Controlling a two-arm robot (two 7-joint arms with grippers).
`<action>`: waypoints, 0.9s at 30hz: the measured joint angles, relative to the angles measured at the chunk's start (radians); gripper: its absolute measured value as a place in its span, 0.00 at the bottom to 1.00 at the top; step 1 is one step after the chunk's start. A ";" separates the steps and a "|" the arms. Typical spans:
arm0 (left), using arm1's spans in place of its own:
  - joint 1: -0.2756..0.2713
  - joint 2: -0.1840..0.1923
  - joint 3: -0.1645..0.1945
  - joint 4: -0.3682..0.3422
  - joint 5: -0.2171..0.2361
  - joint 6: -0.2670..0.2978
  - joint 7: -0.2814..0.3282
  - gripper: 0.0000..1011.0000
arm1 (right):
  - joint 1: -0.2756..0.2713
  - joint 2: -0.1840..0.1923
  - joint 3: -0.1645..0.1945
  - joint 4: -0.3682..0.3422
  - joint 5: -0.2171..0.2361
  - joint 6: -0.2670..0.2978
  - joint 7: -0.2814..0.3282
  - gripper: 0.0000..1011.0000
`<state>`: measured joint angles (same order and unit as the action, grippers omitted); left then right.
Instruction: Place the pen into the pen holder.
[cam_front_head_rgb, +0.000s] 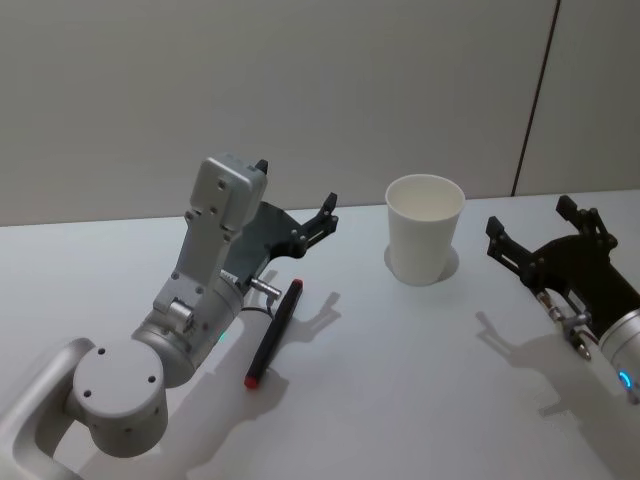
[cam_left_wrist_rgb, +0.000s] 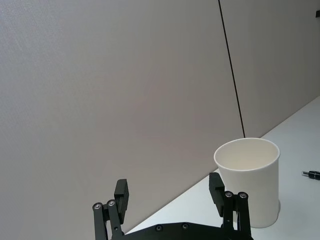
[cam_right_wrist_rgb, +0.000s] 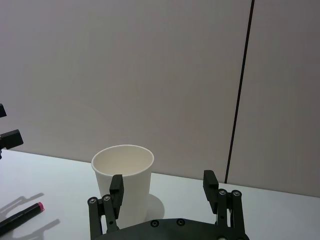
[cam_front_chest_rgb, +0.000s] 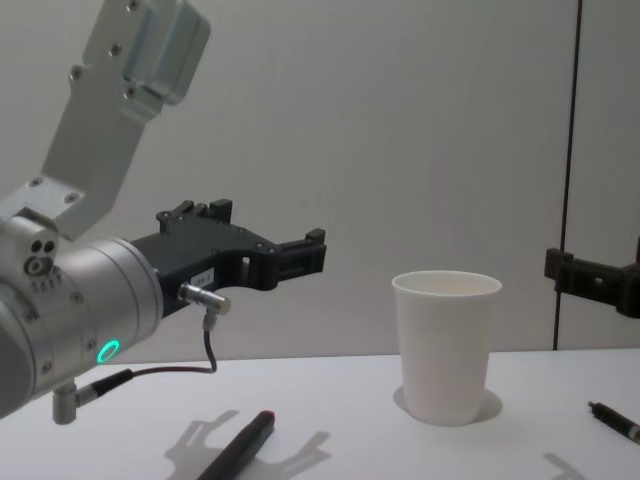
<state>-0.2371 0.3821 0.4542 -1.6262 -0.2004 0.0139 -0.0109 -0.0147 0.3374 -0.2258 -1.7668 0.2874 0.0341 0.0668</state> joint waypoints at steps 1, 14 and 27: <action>0.000 0.000 0.000 0.000 0.000 0.000 0.000 0.99 | 0.000 0.000 0.000 0.000 0.000 0.000 0.000 0.99; 0.000 0.000 0.000 0.000 0.000 0.000 0.000 0.99 | 0.000 0.000 0.000 0.000 0.000 0.000 0.000 0.99; 0.000 0.000 0.000 0.000 0.000 0.000 0.000 0.99 | 0.000 0.000 0.000 0.000 0.000 0.000 0.000 0.99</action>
<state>-0.2371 0.3821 0.4542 -1.6262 -0.2004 0.0139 -0.0109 -0.0146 0.3374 -0.2259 -1.7668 0.2873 0.0341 0.0667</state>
